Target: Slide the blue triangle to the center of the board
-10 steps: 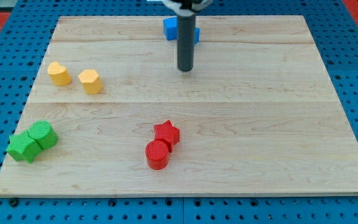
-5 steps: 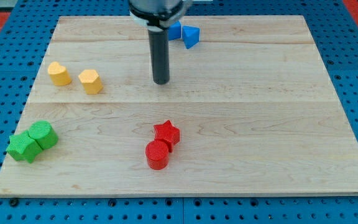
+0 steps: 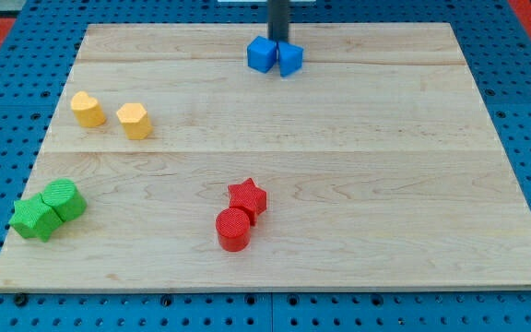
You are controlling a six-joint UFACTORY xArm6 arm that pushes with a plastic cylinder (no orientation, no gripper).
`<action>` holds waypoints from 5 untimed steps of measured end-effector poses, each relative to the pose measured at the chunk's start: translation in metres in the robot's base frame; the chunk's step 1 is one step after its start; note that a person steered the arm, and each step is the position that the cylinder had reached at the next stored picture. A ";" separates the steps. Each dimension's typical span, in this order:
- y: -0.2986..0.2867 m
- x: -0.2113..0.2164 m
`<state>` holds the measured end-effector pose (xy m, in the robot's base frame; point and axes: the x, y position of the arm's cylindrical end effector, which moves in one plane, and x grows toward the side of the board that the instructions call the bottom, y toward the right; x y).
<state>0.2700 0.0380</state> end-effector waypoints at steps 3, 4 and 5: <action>-0.034 0.143; 0.038 0.149; 0.081 0.238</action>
<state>0.5077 0.1193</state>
